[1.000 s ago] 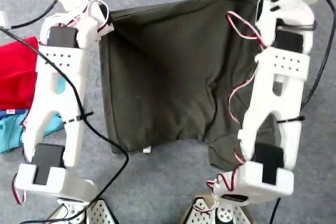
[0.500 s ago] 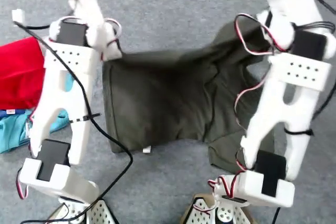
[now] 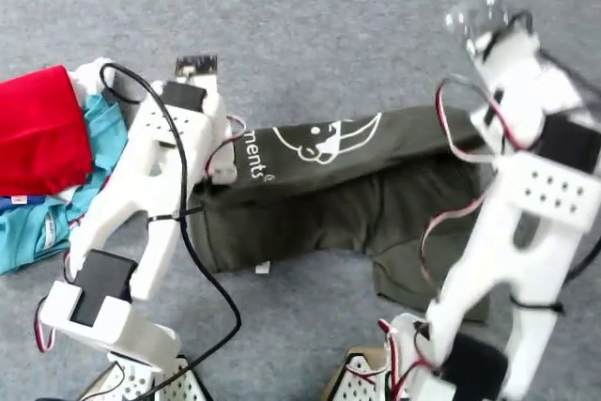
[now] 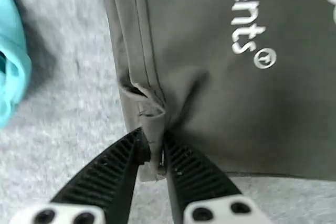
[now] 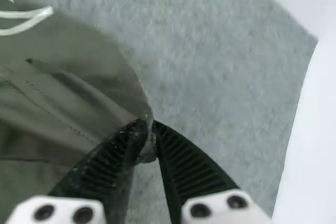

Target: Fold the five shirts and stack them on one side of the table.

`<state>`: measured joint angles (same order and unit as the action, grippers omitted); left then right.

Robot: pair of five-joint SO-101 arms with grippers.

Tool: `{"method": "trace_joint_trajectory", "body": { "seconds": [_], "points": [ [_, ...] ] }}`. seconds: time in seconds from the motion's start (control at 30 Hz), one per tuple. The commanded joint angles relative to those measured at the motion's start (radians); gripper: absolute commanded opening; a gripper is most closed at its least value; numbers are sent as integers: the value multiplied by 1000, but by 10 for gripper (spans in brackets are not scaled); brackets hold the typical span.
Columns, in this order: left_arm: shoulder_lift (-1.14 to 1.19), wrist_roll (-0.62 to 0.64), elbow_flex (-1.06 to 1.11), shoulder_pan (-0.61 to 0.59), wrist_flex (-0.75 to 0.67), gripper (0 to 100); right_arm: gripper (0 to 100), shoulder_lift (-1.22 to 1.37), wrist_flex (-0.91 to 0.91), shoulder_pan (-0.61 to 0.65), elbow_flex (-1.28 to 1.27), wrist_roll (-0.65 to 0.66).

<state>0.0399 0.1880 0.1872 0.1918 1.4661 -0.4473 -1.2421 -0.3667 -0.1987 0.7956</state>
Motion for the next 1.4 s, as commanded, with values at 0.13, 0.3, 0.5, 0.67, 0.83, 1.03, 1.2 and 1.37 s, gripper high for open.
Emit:
{"method": "trace_joint_trajectory", "body": {
  "seconds": [0.13, 0.3, 0.5, 0.67, 0.83, 1.03, 1.2, 1.37],
  "points": [
    [-16, -12, 55, 84, -6, 18, 2, -308, 222, -125, -515, 83],
    [-31, -66, 54, 155, 37, 18, 2, -446, 238, -183, -694, 132],
    [-139, -126, 143, 160, 43, 18, 2, -552, 244, -246, -826, 181],
    [-211, -138, 250, 146, -28, 18, 2, -619, 241, -288, -909, 207],
    [-214, -138, 341, 126, -121, 18, 2, -688, 242, -288, -993, 209],
    [-214, -133, 414, 126, -224, 18, 2, -759, 242, -289, -1059, 209],
    [-214, -137, 425, 126, -206, 34, 2, -828, 244, -337, -1116, 258],
    [-216, -132, 413, 126, -123, 234, 67, -931, 244, -354, -1198, 304]
  ]
}}
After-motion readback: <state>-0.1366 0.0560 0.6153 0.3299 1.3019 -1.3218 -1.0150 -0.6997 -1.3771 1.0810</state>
